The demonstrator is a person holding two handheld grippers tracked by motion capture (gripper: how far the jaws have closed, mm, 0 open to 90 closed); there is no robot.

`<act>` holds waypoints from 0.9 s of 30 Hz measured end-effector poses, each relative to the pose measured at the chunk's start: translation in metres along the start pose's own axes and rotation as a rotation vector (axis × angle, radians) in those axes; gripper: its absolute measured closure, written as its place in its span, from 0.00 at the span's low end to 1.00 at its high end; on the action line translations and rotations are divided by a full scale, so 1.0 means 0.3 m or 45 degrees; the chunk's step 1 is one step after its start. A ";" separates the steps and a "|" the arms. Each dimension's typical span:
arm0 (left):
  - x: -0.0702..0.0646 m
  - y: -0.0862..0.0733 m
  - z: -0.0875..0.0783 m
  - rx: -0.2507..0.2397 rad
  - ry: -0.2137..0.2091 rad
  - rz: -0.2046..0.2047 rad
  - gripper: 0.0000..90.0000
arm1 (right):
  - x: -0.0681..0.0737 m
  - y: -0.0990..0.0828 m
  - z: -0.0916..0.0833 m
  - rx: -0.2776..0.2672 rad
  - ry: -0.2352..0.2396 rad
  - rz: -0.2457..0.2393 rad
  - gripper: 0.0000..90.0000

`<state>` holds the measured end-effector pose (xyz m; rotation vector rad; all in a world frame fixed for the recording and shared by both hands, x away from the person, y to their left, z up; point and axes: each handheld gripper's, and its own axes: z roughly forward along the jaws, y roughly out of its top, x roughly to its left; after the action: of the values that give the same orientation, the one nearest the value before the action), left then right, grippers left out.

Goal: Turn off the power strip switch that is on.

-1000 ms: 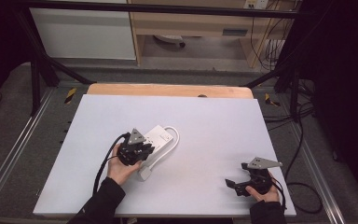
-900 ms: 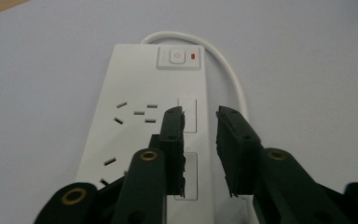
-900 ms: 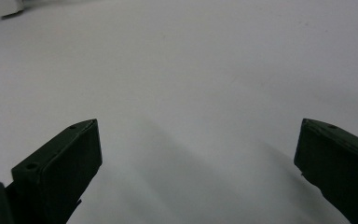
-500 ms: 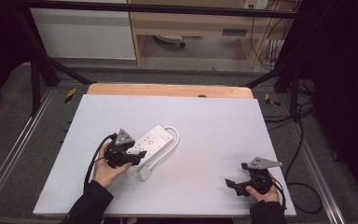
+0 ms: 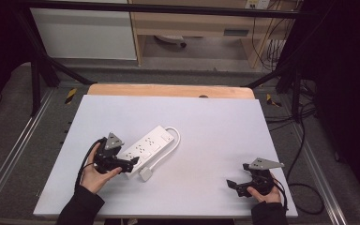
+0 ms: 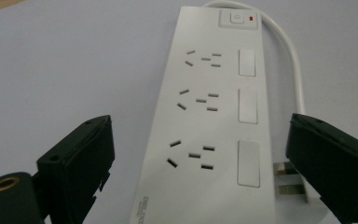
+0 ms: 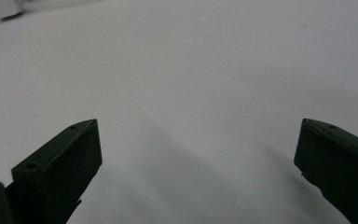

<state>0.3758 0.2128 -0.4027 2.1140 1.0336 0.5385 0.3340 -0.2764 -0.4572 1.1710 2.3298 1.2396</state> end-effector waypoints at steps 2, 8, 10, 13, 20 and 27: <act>0.012 -0.011 -0.010 -0.012 0.001 -0.017 0.08 | 0.000 0.000 0.000 0.001 0.000 0.002 0.01; 0.041 -0.049 -0.037 -0.018 0.012 -0.018 0.08 | 0.000 0.000 -0.002 0.000 0.002 0.006 0.01; 0.050 -0.062 -0.046 -0.023 0.008 -0.022 0.08 | 0.000 0.000 -0.002 -0.002 0.003 0.006 0.01; 0.059 -0.082 -0.056 -0.025 0.011 -0.022 0.08 | 0.001 0.000 0.000 0.001 0.001 0.007 0.01; 0.074 -0.127 -0.067 -0.026 0.009 -0.035 0.07 | -0.001 0.000 -0.001 -0.001 0.001 0.006 0.01; 0.084 -0.172 -0.074 -0.028 0.014 -0.033 0.06 | -0.001 0.000 -0.001 0.001 0.000 0.005 0.01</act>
<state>0.3505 0.2643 -0.4253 2.0779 1.0552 0.5473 0.3340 -0.2766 -0.4571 1.1766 2.3292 1.2404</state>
